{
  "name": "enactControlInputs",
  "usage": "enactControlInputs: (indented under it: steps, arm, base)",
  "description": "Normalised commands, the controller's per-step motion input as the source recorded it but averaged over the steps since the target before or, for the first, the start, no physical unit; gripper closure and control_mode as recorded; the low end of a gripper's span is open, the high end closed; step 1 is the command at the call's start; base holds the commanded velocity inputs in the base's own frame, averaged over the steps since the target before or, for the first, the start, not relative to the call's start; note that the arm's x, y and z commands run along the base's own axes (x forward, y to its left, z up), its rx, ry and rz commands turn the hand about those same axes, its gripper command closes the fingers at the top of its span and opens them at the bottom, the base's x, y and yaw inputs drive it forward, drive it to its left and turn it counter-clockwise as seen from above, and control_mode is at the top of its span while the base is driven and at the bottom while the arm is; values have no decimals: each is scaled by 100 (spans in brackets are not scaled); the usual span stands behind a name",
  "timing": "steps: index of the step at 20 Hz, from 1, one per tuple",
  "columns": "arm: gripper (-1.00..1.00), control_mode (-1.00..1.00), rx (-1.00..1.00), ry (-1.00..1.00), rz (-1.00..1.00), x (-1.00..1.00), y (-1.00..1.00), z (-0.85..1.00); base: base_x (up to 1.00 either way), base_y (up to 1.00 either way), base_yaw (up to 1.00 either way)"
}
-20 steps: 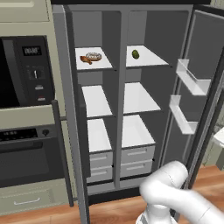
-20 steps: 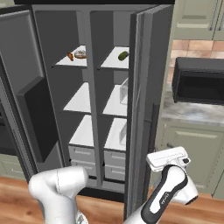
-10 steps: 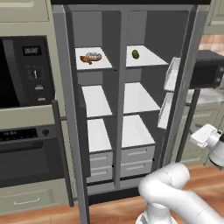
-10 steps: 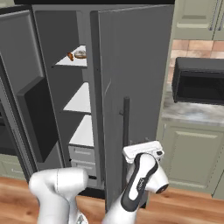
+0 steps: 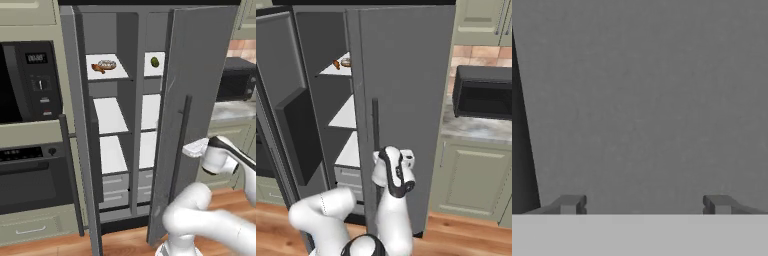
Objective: There's a chicken drumstick in the fridge that needs to be moved to the freezer for freezing. Pick up the chicken drumstick from the fridge, place it on any shelf in the freezer, and close the fridge and freezer doors when done.
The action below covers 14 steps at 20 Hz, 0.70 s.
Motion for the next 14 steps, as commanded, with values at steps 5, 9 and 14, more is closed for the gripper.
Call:
enactControlInputs:
  steps: [5, 9, 14]
  arm:
    - [-100, -100, 0, 15, 0, 85, 93, -11]
    - [-100, -100, 0, 14, 0, 85, 68, 0]
    - [-100, -100, 0, 12, 0, 82, 46, 0]
  base:
    - [0, 0, 0]
    - [0, 0, 0]
    - [0, 0, 0]
